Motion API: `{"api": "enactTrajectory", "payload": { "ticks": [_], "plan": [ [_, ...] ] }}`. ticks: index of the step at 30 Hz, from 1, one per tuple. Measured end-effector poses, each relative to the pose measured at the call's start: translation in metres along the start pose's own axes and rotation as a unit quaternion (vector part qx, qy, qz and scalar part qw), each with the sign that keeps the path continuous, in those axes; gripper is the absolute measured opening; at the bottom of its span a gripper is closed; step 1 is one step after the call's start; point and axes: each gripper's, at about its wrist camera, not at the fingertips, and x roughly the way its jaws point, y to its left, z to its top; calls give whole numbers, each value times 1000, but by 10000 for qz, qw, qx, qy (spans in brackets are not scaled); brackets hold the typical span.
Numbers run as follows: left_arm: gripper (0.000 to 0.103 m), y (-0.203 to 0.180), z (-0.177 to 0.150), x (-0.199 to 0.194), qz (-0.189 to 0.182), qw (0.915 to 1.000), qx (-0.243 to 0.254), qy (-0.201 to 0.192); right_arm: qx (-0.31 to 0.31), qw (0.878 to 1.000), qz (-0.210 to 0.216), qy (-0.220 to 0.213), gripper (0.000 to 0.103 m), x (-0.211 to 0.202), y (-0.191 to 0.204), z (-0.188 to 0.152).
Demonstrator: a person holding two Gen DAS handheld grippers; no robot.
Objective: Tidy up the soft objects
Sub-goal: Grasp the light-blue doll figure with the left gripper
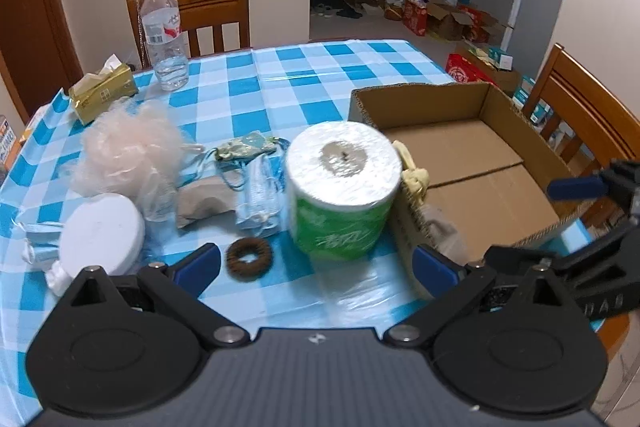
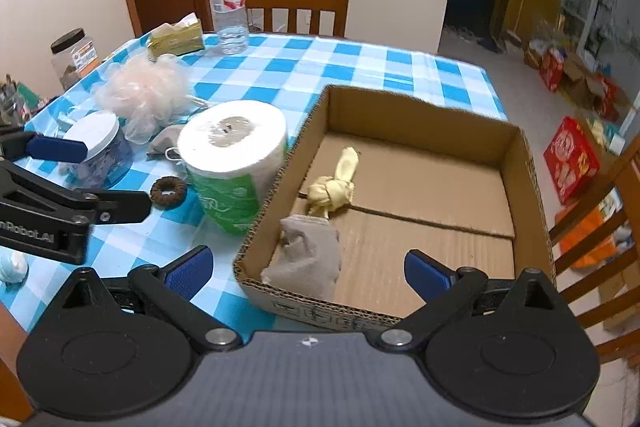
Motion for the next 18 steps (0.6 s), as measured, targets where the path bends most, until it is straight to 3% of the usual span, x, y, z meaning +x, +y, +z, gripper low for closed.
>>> {"api": "enactTrajectory", "payload": {
  "ticks": [9, 18],
  "plan": [
    [102, 45, -36, -11, 75, 9998, 44, 153, -74, 9999, -75, 118, 103, 3, 37, 3],
    [101, 93, -88, -25, 491, 9978, -147, 421, -424, 9982, 297, 295, 103, 19, 89, 2]
  ]
}}
